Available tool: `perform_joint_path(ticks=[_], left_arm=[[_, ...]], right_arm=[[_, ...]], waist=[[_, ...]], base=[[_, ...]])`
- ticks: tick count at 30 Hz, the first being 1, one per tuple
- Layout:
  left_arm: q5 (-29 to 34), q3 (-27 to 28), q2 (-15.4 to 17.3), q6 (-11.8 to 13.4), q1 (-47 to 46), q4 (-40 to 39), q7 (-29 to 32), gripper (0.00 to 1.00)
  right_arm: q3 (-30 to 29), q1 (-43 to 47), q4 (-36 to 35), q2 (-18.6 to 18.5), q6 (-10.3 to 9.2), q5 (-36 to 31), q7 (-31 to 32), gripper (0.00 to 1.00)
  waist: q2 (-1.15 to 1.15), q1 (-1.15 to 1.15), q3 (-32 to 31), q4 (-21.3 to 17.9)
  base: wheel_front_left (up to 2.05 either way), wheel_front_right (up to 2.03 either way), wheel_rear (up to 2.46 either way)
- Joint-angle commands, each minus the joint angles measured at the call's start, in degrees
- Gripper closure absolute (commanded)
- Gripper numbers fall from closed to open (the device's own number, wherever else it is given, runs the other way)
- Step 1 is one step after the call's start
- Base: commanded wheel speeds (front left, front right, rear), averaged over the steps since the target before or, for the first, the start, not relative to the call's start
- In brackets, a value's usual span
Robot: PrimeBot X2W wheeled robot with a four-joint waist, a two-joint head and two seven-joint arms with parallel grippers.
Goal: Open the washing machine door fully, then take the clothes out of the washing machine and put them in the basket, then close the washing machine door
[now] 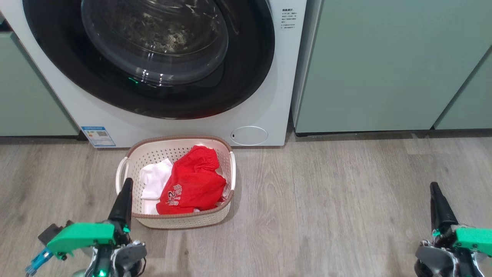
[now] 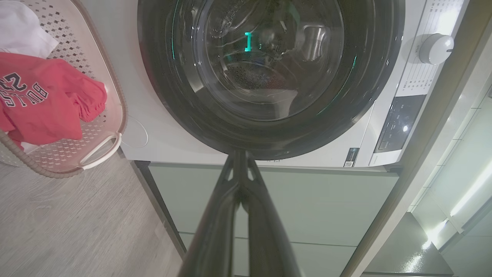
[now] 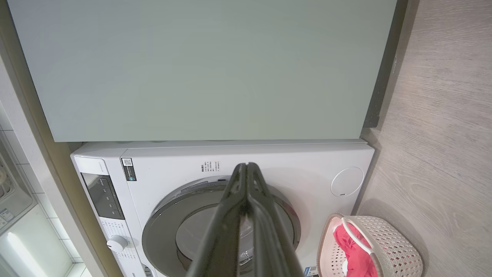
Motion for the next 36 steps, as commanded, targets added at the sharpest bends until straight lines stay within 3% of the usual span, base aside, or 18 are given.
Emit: perform_joint_path(ticks=[1, 36], left_arm=[[-0.3, 1.8, 0.3, 0.0, -3.2, -2.0, 0.4, 1.00], [-0.3, 1.8, 0.3, 0.0, -3.2, -2.0, 0.4, 1.00]], right_arm=[[1.1, -2.7, -2.4, -0.5, -0.01, 0.4, 0.3, 1.00], [1.1, -2.7, -2.4, -0.5, -0.01, 0.4, 0.3, 1.00]], waist=[[0.00, 0.00, 0.0, 0.0], [0.00, 0.00, 0.0, 0.0]], base=[[0.00, 0.00, 0.00], [0.00, 0.00, 0.00]])
